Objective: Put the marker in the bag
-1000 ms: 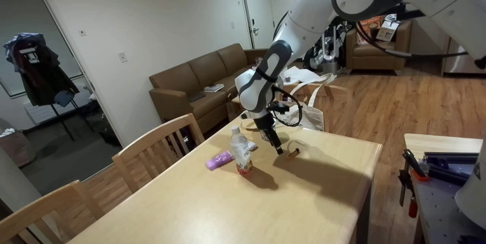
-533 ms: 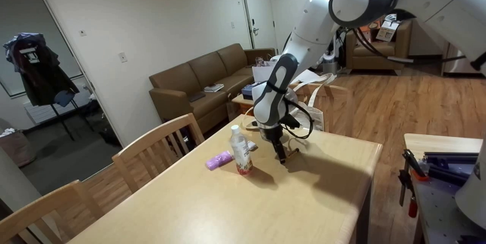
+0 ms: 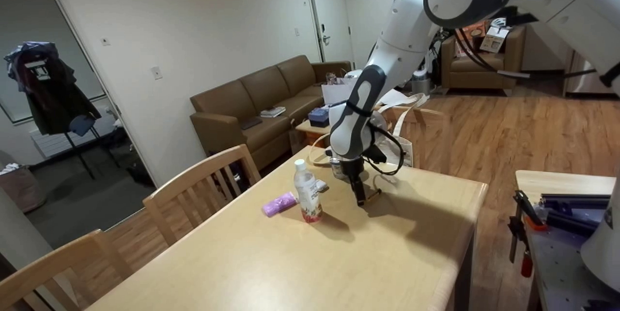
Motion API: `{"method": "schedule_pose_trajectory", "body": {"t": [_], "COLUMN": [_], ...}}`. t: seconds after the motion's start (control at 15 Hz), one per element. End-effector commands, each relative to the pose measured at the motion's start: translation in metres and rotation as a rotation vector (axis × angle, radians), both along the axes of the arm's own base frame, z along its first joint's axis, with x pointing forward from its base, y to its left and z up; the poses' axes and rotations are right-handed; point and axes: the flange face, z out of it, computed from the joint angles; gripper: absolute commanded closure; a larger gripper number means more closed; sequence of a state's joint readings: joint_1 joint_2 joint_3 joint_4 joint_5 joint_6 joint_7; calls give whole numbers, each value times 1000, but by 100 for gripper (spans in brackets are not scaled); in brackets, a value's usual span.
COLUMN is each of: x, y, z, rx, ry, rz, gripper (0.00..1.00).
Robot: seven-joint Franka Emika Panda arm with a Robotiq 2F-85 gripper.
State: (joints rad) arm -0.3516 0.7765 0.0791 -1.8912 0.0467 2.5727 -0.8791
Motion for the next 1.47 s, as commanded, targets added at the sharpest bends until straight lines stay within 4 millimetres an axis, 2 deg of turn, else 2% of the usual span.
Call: {"method": "schedule_pose_trajectory", "body": {"t": [0.0, 0.2, 0.47, 0.53, 0.73, 1.07, 1.4], "x": [-21, -28, -33, -22, -22, -20, -16], "y": [-23, -36, -37, -38, -35, -26, -23], "z": [12, 18, 18, 14, 14, 19, 12], "rx": [-8, -24, -40, -25, -27, -46, -145], "ry": [-38, -26, -21, -12, -17, -27, 13], "rz": [10, 27, 79, 28, 48, 209, 363], "gripper": [0, 0, 0, 0, 0, 0, 0]}}
